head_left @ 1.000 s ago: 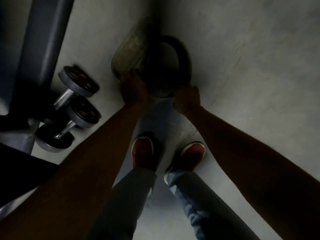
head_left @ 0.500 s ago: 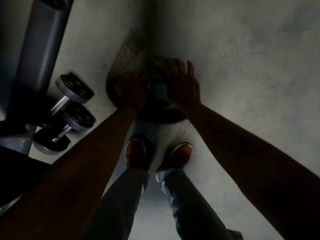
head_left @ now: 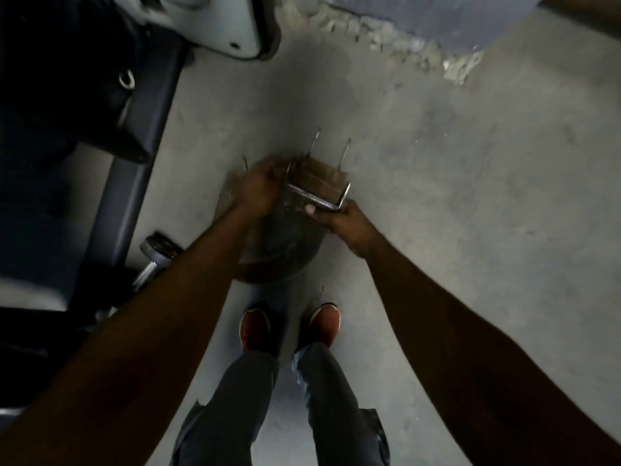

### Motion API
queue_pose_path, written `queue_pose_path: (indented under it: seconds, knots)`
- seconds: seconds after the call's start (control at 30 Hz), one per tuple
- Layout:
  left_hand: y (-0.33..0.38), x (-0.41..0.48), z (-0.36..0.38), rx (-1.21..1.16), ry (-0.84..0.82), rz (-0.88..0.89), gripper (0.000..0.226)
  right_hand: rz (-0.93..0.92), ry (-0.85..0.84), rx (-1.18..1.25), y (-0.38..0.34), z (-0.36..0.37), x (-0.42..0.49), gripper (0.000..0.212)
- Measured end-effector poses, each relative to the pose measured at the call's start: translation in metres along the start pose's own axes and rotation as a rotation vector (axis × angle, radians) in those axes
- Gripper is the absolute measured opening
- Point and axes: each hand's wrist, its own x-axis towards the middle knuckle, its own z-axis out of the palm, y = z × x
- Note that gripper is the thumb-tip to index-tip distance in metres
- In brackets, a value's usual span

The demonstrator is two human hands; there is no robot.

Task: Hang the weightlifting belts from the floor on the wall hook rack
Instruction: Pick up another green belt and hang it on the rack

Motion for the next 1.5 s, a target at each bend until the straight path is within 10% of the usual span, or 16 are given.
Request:
queue_pose_path:
  seconds: [0.47, 0.7, 1.23, 1.5]
  knots:
    - [0.242, -0.169, -0.034, -0.168, -0.632, 0.1, 0.051, 0.123, -0.044, 0.044, -0.18, -0.104, -0.219, 0.07]
    - [0.342, -0.229, -0.039, -0.121, -0.376, 0.307, 0.021, -0.146, 0.088, -0.082, -0.286, -0.117, -0.298, 0.029]
    - [0.496, -0.245, -0.14, -0.212, 0.073, 0.832, 0.02, -0.733, 0.436, -0.131, -0.499, -0.104, -0.364, 0.018]
    - [0.571, -0.274, -0.189, -0.411, -0.334, 0.785, 0.023, -0.931, 0.5, -0.264, -0.608, -0.094, -0.425, 0.012]
